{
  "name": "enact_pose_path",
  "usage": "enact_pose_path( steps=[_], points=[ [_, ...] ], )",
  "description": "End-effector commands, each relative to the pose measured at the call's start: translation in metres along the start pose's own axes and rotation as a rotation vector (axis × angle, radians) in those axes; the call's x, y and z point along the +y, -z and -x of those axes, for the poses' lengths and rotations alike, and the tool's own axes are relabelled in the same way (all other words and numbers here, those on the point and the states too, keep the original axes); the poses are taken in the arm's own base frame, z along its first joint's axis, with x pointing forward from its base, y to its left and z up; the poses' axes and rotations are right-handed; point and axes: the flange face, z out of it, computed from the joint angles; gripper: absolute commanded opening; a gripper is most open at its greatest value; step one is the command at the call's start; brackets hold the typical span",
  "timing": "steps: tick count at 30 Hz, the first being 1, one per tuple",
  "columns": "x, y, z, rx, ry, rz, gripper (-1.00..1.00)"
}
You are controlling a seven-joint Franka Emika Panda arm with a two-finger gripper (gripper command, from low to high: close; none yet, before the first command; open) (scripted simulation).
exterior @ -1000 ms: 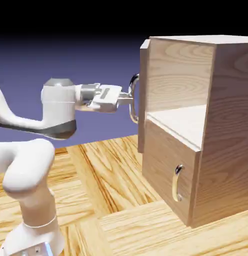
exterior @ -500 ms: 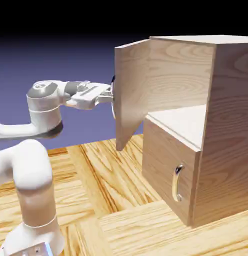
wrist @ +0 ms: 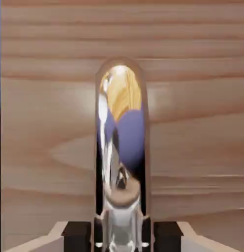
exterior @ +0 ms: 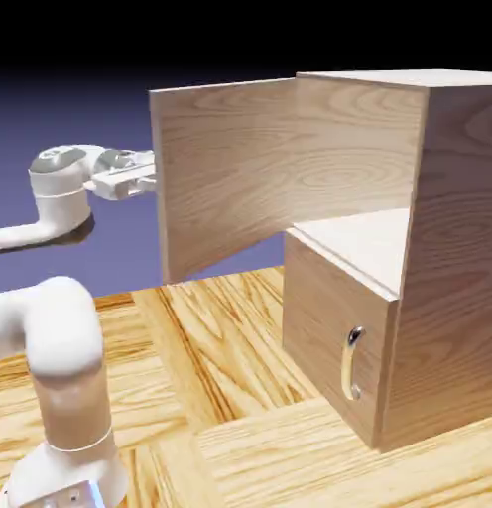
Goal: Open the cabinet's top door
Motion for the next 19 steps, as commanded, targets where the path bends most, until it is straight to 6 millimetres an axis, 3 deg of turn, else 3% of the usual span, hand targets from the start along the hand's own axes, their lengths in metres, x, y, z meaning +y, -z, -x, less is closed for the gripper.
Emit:
enact_pose_path(
  steps=[1,11,19],
  points=[
    [0.003,0.009,-0.003,-0.018,0.001,-0.018,-1.00],
    [0.035,0.082,-0.036,-0.187,0.001,-0.187,-1.00],
    [0.063,0.124,-0.063,-0.297,0.001,-0.297,-1.00]
  ],
)
